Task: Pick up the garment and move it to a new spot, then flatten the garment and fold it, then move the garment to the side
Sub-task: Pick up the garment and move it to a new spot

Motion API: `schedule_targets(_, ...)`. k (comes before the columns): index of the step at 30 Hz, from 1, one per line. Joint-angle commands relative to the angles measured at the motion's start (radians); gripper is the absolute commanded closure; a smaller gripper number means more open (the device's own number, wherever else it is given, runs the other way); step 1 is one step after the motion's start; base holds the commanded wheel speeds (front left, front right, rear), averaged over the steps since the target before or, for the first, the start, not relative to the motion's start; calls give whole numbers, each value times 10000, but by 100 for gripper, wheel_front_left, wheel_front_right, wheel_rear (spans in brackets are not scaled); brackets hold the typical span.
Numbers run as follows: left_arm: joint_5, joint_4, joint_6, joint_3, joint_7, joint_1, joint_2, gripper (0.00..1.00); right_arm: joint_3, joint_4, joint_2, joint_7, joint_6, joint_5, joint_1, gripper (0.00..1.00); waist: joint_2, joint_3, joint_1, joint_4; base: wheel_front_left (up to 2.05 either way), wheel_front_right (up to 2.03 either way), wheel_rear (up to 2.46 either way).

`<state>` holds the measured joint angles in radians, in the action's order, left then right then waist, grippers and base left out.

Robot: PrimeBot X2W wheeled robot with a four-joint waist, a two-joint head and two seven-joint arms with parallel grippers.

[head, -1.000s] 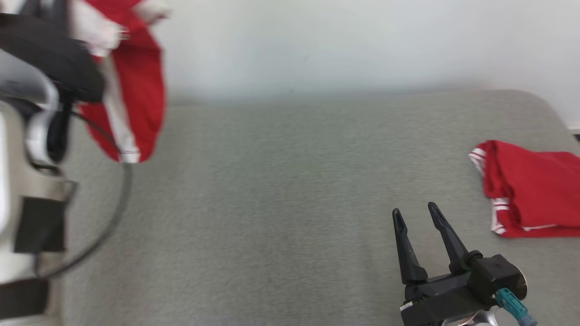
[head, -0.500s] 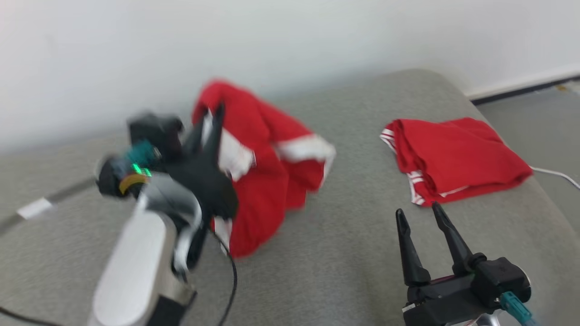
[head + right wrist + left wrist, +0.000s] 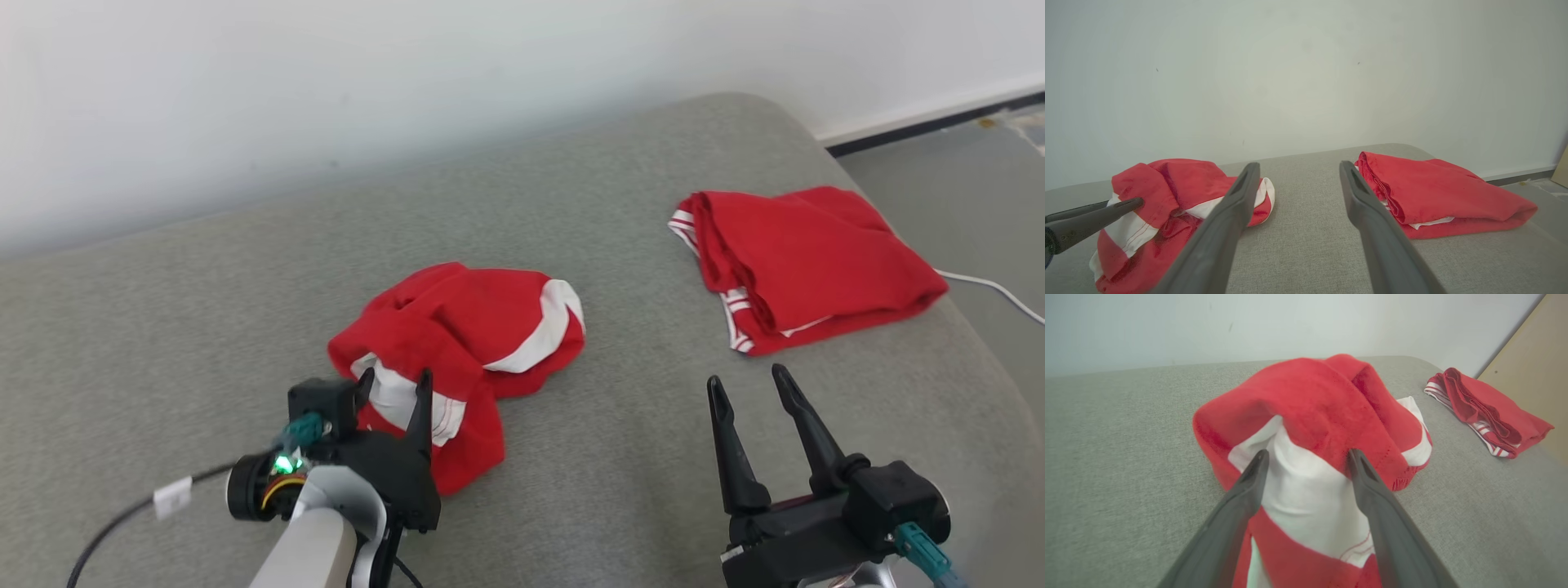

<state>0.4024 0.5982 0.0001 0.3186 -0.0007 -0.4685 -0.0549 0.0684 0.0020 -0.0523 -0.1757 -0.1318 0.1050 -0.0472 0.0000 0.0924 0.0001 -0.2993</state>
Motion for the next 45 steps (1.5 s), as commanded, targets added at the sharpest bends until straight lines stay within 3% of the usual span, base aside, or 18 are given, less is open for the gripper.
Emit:
schedule_targets(1,61,-45,103,14,-585,307,24,0,-43,60,30,21,27,-54,167,0,0,-233,-1,436,0,0,0)
schedule_targets(7,-1,-927,414,-252,-2252,1188,-132,0,-142,238,30,-26,27,34,372,0,0,-490,-1,1125,0,0,0)
schedule_targets(12,-104,-3123,508,-1296,-2644,2240,-137,0,-395,386,32,-208,27,116,498,0,0,-608,-1,1723,0,0,0)
schedule_targets(17,-718,-5725,190,-2680,-2640,3685,16,0,-602,553,34,-491,27,271,524,0,0,-710,-1,2150,0,0,0)
schedule_targets(21,-995,-6588,-100,-3402,-2641,4620,49,0,-669,793,15,-742,27,299,568,0,0,-750,-1,2289,0,0,0)
schedule_targets(32,-2572,-5658,-257,-3643,-2643,6155,48,0,-741,1396,-251,-898,27,23,1061,0,0,-911,-1,2449,0,0,0)
schedule_targets(45,-2737,-4685,-511,-3702,-2644,6096,50,0,-734,2124,-249,-901,27,-316,969,0,0,-990,-1,2418,0,0,0)
